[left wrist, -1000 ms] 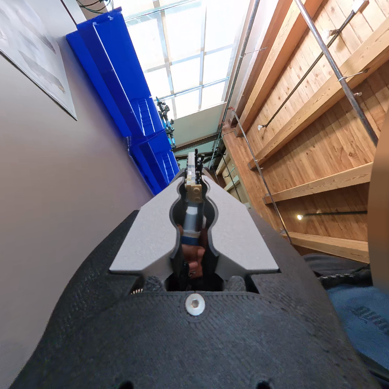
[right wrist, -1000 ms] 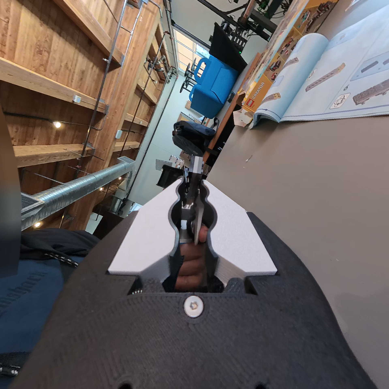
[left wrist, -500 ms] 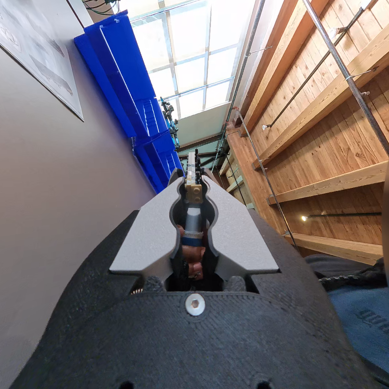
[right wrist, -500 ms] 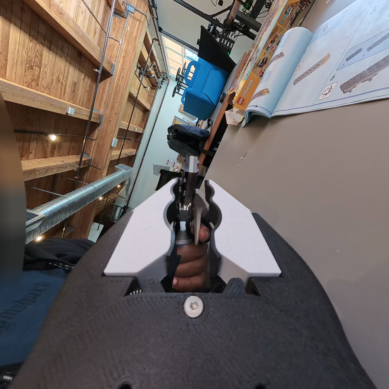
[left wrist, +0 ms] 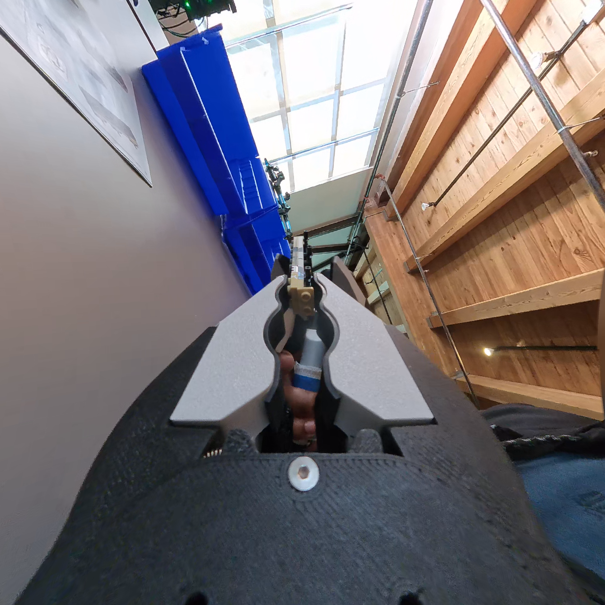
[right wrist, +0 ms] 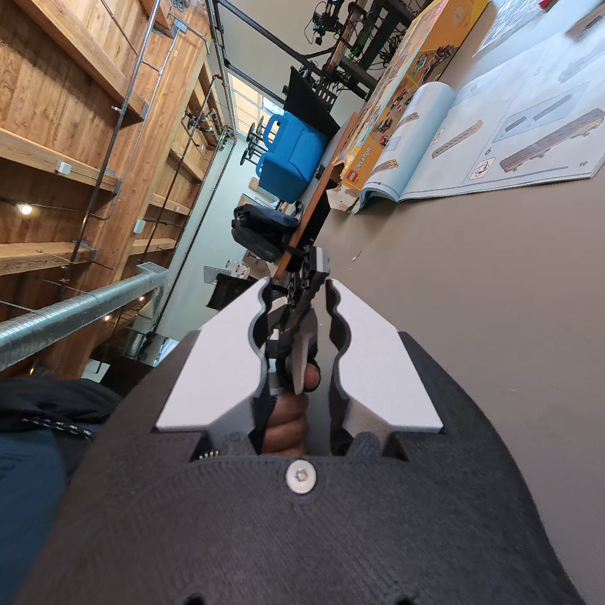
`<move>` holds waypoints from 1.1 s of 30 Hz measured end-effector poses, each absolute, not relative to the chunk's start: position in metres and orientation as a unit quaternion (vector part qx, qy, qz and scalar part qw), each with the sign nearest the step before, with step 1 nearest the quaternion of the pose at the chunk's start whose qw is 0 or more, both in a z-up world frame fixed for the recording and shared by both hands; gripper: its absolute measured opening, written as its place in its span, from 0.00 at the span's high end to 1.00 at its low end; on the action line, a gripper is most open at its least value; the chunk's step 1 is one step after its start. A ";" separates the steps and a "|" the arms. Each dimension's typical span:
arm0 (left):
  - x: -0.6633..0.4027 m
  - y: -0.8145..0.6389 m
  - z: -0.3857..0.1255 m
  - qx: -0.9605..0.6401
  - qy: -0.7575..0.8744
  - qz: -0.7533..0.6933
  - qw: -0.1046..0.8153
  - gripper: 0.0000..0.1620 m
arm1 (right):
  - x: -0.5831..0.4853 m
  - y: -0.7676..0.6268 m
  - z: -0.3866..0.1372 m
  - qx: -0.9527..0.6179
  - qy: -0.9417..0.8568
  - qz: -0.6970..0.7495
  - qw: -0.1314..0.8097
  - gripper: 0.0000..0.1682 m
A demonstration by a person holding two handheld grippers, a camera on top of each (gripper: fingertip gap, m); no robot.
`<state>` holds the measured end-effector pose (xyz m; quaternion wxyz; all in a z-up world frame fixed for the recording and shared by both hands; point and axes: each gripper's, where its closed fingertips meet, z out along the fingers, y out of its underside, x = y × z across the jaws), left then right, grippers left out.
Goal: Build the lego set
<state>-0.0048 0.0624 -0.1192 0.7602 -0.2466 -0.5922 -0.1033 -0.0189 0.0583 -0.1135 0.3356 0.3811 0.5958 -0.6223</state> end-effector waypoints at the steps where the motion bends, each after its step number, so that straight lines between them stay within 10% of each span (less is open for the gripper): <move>1: -0.005 0.062 -0.120 -0.248 -0.592 -0.100 0.760 0.93 | -0.019 0.057 -0.116 0.383 0.597 -0.620 0.334 0.82; 33: -0.001 0.055 -0.105 -0.261 -0.561 -0.023 0.785 0.93 | -0.015 0.048 -0.100 0.388 0.525 -0.665 0.362 0.92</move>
